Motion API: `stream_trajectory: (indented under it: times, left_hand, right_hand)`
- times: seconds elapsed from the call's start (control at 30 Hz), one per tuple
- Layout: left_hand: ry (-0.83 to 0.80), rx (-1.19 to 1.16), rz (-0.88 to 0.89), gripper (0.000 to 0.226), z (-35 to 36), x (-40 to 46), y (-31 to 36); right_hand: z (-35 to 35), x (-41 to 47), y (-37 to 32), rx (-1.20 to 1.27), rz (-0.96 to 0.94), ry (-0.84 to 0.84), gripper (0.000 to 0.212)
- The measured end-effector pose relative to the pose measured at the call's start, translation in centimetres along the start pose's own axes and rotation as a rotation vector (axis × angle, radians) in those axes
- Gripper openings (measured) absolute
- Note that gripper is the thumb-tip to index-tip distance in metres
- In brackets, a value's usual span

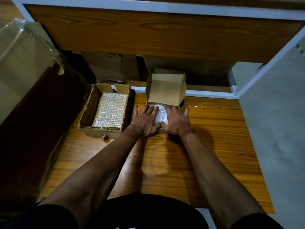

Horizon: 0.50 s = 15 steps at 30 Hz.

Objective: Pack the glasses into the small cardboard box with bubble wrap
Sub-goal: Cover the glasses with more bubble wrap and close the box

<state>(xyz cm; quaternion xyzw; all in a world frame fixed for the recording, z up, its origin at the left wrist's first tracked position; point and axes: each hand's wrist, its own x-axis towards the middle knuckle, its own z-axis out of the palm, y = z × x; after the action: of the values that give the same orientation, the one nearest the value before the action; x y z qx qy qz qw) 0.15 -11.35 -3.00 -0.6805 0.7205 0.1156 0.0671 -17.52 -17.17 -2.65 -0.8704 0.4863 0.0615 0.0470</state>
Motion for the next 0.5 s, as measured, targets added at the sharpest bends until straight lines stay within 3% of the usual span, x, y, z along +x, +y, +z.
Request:
stream_trajectory:
  times: [0.13,0.3,0.5]
  left_hand:
    - [0.095,-0.023,0.005,0.086,0.7,-1.2,-0.6]
    - [0.06,-0.03,0.003,0.077,2.1,-1.7,-0.2]
    - [0.023,-0.041,-0.011,0.077,1.8,-2.4,0.3]
  right_hand:
    - [1.5,-2.3,0.4,0.039,0.045,0.196,0.071]
    - [3.0,-3.6,0.3,0.054,0.151,0.095,0.068]
    - [2.9,-3.5,0.8,0.061,0.127,0.044,0.069]
